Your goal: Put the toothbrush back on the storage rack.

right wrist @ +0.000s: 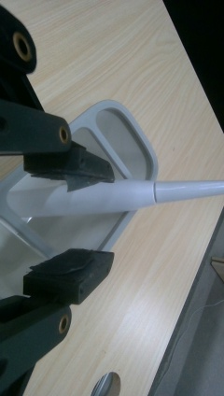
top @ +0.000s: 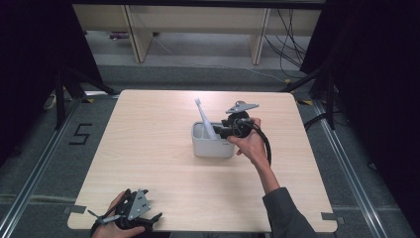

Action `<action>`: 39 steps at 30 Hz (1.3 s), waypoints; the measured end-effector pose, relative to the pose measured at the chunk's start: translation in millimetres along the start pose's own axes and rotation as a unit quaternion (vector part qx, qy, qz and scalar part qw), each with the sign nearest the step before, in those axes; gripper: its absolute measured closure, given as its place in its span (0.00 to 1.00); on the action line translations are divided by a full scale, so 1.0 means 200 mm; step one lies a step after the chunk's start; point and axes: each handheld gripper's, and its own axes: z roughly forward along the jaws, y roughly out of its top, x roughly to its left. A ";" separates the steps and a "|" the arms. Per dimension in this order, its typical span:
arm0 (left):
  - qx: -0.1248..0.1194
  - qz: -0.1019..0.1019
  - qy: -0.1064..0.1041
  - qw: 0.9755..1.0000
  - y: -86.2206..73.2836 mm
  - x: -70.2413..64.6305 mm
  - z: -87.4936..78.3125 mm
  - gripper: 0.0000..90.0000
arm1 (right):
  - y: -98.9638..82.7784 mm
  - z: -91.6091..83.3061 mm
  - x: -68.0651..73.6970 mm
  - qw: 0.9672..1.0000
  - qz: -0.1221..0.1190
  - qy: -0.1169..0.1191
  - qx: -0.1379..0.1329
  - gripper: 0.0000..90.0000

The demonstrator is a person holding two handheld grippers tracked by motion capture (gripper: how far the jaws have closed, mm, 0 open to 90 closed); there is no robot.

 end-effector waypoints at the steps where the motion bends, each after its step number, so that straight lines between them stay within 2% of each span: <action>1: 0.000 0.000 0.000 1.000 0.00 0.00 0.00 0.17 | -0.01 -0.02 -0.01 1.000 0.009 0.001 -0.004 0.60; 8: 0.000 0.000 0.002 1.000 0.00 0.00 0.00 0.17 | -0.01 -0.07 -0.03 1.000 0.001 -0.007 -0.011 0.52; 10: 0.001 -0.001 0.001 1.000 0.00 0.00 0.00 0.17 | -0.01 -0.07 -0.02 1.000 0.007 -0.001 -0.017 0.49; 11: 0.000 0.000 0.001 1.000 0.00 0.00 0.00 0.17 | -0.01 -0.09 -0.01 1.000 0.018 -0.003 -0.015 0.46; 12: 0.000 0.000 0.000 1.000 0.00 0.00 0.00 0.17 | -0.01 -0.09 -0.02 1.000 0.004 -0.005 -0.021 0.45; 13: -0.001 -0.001 0.000 1.000 0.00 0.00 0.00 0.17 | -0.02 -0.10 -0.01 1.000 0.015 -0.003 -0.016 0.44; 15: 0.003 0.001 0.005 1.000 0.00 0.00 0.00 0.17 | -0.03 -0.11 -0.01 1.000 0.009 -0.008 -0.016 0.43; 17: 0.001 0.001 0.002 1.000 0.00 0.00 0.00 0.17 | -0.03 -0.12 -0.01 1.000 0.008 -0.004 -0.020 0.42; 19: -0.004 -0.001 0.001 1.000 0.00 0.00 0.01 0.17 | -0.06 -0.14 -0.01 0.999 0.026 -0.004 -0.029 0.41; 20: -0.004 -0.001 0.001 1.000 0.00 0.00 0.01 0.17 | -0.06 -0.14 -0.01 0.999 0.026 -0.004 -0.029 0.41; 21: -0.001 -0.001 0.002 1.000 0.00 0.00 0.00 0.17 | -0.06 -0.14 -0.02 0.999 0.011 -0.006 -0.036 0.41; 22: 0.002 0.000 0.002 1.000 0.00 0.00 0.00 0.17 | -0.08 -0.17 -0.02 0.999 0.027 -0.007 -0.029 0.40; 26: 0.001 0.001 0.006 1.000 0.00 0.00 0.00 0.17 | -0.11 -0.20 -0.03 0.999 0.035 -0.007 -0.037 0.40; 27: 0.001 0.000 0.007 1.000 0.00 0.00 0.00 0.17 | -0.11 -0.21 -0.04 0.999 0.023 -0.015 -0.039 0.40; 28: 0.001 0.000 0.007 1.000 0.00 0.00 0.00 0.17 | -0.11 -0.21 -0.04 0.999 0.023 -0.015 -0.039 0.40; 29: -0.005 -0.002 0.003 1.000 0.00 0.00 0.01 0.17 | -0.13 -0.23 -0.04 0.998 0.038 -0.011 -0.040 0.39; 30: -0.004 -0.002 0.003 1.000 0.00 0.00 0.01 0.17 | -0.13 -0.23 -0.05 0.999 0.024 -0.008 -0.047 0.38; 33: 0.002 0.000 0.003 1.000 0.00 0.00 0.00 0.17 | -0.14 -0.24 -0.04 0.998 0.043 -0.011 -0.046 0.38; 35: 0.002 0.001 0.002 1.000 0.00 0.00 0.00 0.17 | -0.15 -0.26 -0.05 0.998 0.037 -0.012 -0.045 0.38; 36: 0.001 0.001 0.002 1.000 0.00 0.00 0.00 0.17 | -0.16 -0.27 -0.05 0.998 0.045 -0.014 -0.042 0.37; 39: 0.001 0.000 0.002 1.000 0.00 0.00 0.00 0.17 | -0.16 -0.29 -0.05 0.998 0.047 -0.014 -0.045 0.37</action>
